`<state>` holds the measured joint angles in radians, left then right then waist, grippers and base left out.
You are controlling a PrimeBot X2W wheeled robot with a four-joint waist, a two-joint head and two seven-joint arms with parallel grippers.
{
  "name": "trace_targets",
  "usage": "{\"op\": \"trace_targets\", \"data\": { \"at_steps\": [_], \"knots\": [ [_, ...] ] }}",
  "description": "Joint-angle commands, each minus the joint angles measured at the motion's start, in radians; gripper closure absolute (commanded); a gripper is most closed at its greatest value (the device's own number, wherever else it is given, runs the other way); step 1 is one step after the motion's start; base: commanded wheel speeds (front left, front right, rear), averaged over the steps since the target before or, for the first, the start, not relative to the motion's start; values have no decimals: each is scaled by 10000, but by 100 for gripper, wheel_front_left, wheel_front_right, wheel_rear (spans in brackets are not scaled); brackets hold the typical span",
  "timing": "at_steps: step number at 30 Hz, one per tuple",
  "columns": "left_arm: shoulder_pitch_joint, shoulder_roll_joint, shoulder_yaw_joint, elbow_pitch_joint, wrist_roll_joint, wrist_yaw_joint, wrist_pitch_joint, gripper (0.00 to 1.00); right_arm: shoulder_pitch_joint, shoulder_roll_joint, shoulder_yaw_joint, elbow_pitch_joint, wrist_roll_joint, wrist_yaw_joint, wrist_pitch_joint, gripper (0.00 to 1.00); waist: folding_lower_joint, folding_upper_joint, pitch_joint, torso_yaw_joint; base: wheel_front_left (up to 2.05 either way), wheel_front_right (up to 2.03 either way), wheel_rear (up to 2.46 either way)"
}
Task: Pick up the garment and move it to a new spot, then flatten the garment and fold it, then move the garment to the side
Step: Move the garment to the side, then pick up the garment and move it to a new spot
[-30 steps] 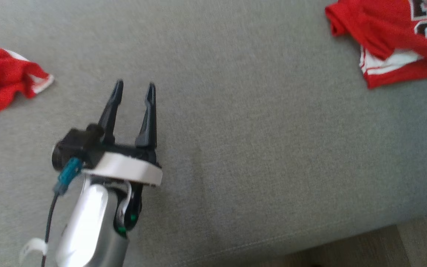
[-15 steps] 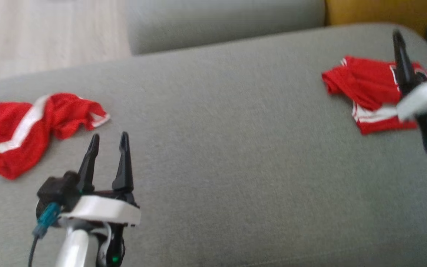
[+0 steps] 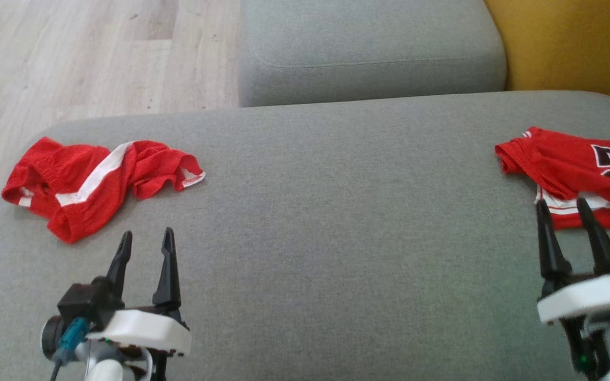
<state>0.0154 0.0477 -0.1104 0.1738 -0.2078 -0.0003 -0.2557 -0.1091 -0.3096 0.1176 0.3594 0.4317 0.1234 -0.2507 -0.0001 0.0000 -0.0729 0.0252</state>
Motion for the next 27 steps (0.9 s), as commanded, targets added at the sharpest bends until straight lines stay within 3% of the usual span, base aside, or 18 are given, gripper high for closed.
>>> {"op": "trace_targets", "data": {
  "at_steps": [1, 7, 19, 27],
  "knots": [
    [-320, 39, 426, -239, 157, -43, -61, 0, 17, 41, -223, -497, -307, 73, -108, 0, 1, 0, -11, 74, 0, 0, 0],
    [-225, 30, 398, -211, 190, -125, -61, 0, 595, 594, -681, -796, -880, 73, -109, 0, 1, 0, -35, 175, 0, 0, 0],
    [-286, 27, 289, -244, 89, -83, -61, 0, 670, 724, -813, -946, -1047, 73, -21, 0, 1, 0, -51, 187, 0, 0, 0],
    [-457, 27, 279, -134, 165, -19, -61, 0, 670, 785, -592, -1117, -935, 73, 38, 0, 1, 0, 12, 971, 0, 0, 0]
  ]
}}
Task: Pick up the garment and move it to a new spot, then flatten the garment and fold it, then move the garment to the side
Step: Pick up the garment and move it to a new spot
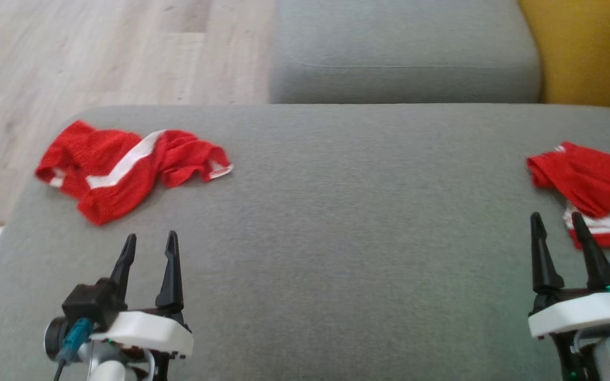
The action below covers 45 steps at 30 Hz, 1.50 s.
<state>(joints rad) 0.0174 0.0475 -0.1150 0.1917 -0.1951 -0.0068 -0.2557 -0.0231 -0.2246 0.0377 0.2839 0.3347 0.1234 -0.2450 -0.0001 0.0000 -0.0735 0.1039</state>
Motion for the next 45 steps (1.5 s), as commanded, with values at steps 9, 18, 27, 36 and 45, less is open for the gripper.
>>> {"op": "trace_targets", "data": {
  "at_steps": [9, 18, 27, 36, 45],
  "knots": [
    [-506, 28, 481, -136, 116, 110, -61, 0, -225, 58, 580, -400, 208, 73, 0, 0, 1, 0, 87, 2156, 0, 0, 0],
    [-444, 28, 757, -61, 150, 110, -61, 0, -409, 205, 1280, -454, 405, 73, -53, 0, 1, 0, 195, 3781, 0, 0, 0],
    [-524, 28, 836, 0, -7, 96, -61, 0, -555, 82, 1563, -486, 506, 73, -113, 0, 1, 0, 273, 3777, 0, 0, 0],
    [-3426, 667, 814, 706, -735, -535, 2387, 0, -547, -71, 1660, -1020, 538, 73, -158, 0, 1, 0, 656, 3009, 0, 0, 0],
    [-6966, 1676, 1612, 3769, -2489, -965, 5591, 0, -1236, -501, 2153, -1544, 721, 73, -164, 0, 1, 0, 2193, 1213, 0, 0, 0]
  ]
}}
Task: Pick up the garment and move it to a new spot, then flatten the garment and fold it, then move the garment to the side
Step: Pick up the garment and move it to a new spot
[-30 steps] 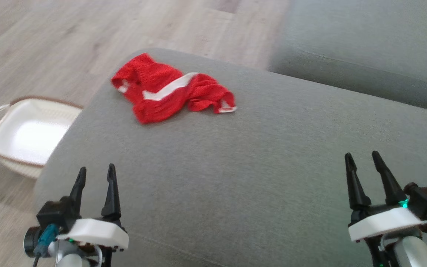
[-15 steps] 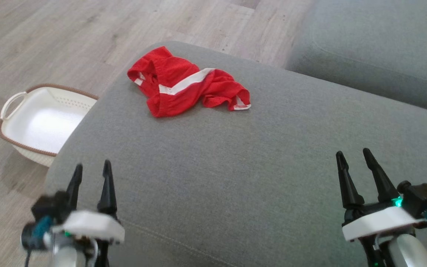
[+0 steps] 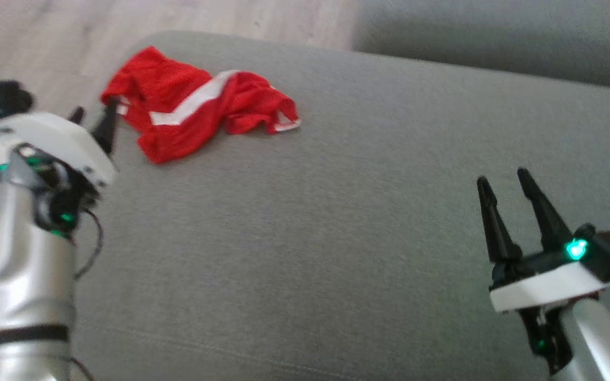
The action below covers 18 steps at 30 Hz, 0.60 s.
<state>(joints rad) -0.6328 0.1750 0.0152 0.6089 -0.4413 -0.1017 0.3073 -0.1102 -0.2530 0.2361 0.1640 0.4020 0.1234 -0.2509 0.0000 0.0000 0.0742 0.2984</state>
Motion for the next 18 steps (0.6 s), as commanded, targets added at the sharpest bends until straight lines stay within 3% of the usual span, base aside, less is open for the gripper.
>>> {"op": "trace_targets", "data": {
  "at_steps": [1, 10, 18],
  "knots": [
    [-734, 501, 427, -35, -199, -33, 129, 0, -475, -287, 211, -379, 86, 73, -105, 0, 0, 0, 892, -947, 0, 0, 0],
    [-2114, 1727, 754, 2557, -334, 107, 600, 0, -1375, -662, 576, -555, 454, 73, -107, 0, 0, 0, 2234, -2533, 0, 0, 0],
    [-2561, 2414, 382, 4012, 476, 1255, 422, 0, -1760, -773, 691, -590, 648, 73, -108, 0, 0, 0, 2913, -3169, 0, 0, 0]
  ]
}}
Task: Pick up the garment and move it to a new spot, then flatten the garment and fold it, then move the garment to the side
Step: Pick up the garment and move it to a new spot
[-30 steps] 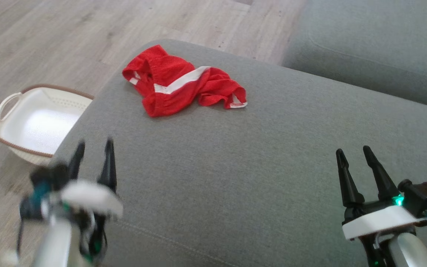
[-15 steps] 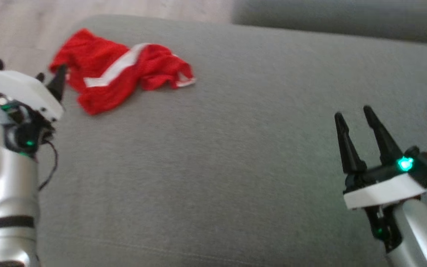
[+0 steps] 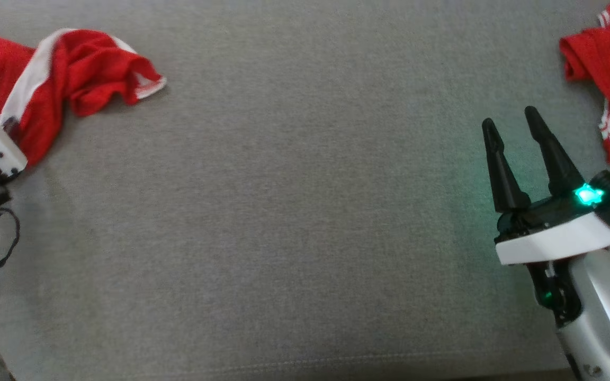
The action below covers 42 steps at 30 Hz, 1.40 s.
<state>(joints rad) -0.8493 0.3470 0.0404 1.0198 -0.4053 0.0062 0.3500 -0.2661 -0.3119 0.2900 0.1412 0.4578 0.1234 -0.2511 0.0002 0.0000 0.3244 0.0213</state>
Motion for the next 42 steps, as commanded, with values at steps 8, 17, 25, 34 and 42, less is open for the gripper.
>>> {"op": "trace_targets", "data": {
  "at_steps": [8, 17, 25, 34, 42],
  "knots": [
    [-464, 619, 41, 544, 9, 194, 265, 100, -139, -180, -45, -248, 140, 73, -106, 0, -2, 0, 260, -400, 0, 0, 0],
    [-821, 858, -768, 341, 573, -598, -287, 100, 186, 89, -46, -22, 105, 73, -106, 0, -2, 0, -971, -152, 0, 0, 0],
    [-1545, 556, -2081, -366, 1049, -1274, 88, 100, 725, 570, -57, 338, 70, 73, -106, 0, -2, 0, -2475, -262, 0, 0, 0],
    [-1340, -563, -4701, -3290, -651, -1365, 1300, 100, 1190, 849, -359, 484, -96, 73, -106, 0, -2, 0, -3408, -934, 0, 0, 0],
    [-720, -1220, -5075, -5843, -2876, -1367, 1434, 100, 1218, 718, -876, 427, -207, 73, -107, 0, -2, 0, -3435, -1398, 0, 0, 0]
  ]
}}
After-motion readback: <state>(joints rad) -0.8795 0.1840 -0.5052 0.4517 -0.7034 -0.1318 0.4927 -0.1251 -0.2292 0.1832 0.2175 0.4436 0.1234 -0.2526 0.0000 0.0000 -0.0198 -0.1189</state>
